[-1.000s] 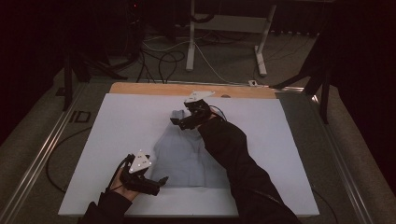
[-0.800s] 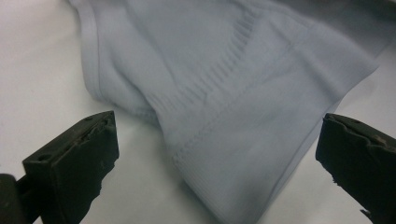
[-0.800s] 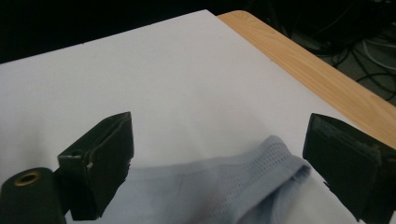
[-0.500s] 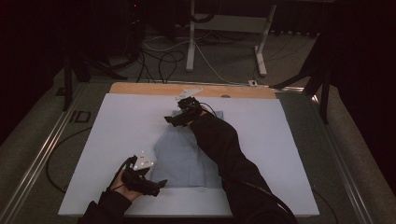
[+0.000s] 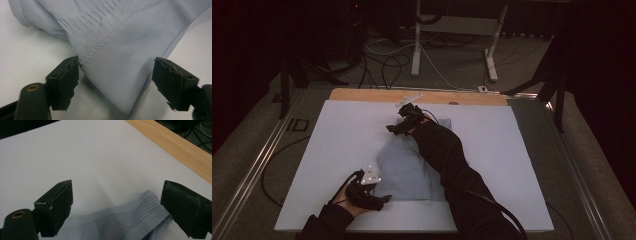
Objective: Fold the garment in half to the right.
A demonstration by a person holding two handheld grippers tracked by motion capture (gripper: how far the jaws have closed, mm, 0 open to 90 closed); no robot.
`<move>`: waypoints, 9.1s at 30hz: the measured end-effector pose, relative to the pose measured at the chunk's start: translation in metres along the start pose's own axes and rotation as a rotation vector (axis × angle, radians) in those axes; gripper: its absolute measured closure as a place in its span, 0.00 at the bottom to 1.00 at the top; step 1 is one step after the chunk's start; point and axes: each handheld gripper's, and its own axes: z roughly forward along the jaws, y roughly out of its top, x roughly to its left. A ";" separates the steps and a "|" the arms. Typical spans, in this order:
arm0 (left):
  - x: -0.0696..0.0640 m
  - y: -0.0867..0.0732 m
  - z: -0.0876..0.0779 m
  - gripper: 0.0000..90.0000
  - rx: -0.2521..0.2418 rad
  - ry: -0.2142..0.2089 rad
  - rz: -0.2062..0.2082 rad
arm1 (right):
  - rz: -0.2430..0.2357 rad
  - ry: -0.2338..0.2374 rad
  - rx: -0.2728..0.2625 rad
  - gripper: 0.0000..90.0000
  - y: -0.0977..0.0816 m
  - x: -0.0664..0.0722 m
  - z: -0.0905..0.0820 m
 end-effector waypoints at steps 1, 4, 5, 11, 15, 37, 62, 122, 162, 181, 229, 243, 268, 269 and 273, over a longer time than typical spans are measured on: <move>0.000 0.000 0.000 0.32 0.004 0.001 0.003 | 0.000 0.000 0.000 0.12 0.000 0.000 0.000; -0.001 0.000 0.000 0.46 0.011 -0.003 0.006 | 0.007 -0.006 0.003 0.12 0.001 0.000 0.003; -0.003 0.000 0.000 0.52 0.009 -0.016 0.013 | 0.010 0.002 0.000 0.12 0.002 -0.001 0.004; -0.012 0.005 0.002 0.75 0.019 -0.041 0.048 | 0.030 -0.002 0.013 0.12 0.006 -0.002 0.009; -0.012 0.006 0.002 0.85 0.010 -0.032 0.034 | 0.039 -0.001 0.020 0.11 0.008 -0.003 0.011; -0.015 0.010 -0.004 0.95 -0.032 -0.028 0.018 | 0.057 -0.172 0.243 0.34 0.007 -0.010 0.051; -0.014 0.011 -0.005 0.95 -0.027 -0.041 0.007 | -0.018 -0.190 0.338 0.92 0.004 -0.005 0.059; -0.072 0.113 0.006 0.95 -0.019 -0.146 0.275 | 0.029 -0.192 0.111 0.93 -0.005 -0.052 -0.076; -0.102 0.153 0.061 0.95 0.045 -0.214 0.404 | 0.134 -0.202 0.072 0.92 -0.066 -0.095 -0.104; -0.109 0.159 0.084 0.94 0.077 -0.228 0.400 | 0.185 -0.168 0.039 0.62 -0.078 -0.105 -0.096; -0.075 0.142 0.041 0.04 0.007 -0.470 0.402 | 0.201 -0.088 -0.032 0.10 -0.091 -0.087 -0.139; -0.031 0.097 0.023 0.00 -0.006 -0.419 0.312 | 0.185 -0.076 -0.024 0.11 -0.101 -0.081 -0.148; 0.032 -0.004 -0.036 0.00 -0.100 -0.192 0.088 | 0.257 -0.127 0.076 0.61 -0.139 -0.066 -0.137; 0.033 -0.006 -0.038 0.00 -0.103 -0.187 0.081 | 0.254 -0.133 0.087 0.72 -0.141 -0.065 -0.136; 0.036 -0.011 -0.040 0.00 -0.116 -0.173 0.062 | 0.248 -0.140 0.103 0.98 -0.141 -0.064 -0.138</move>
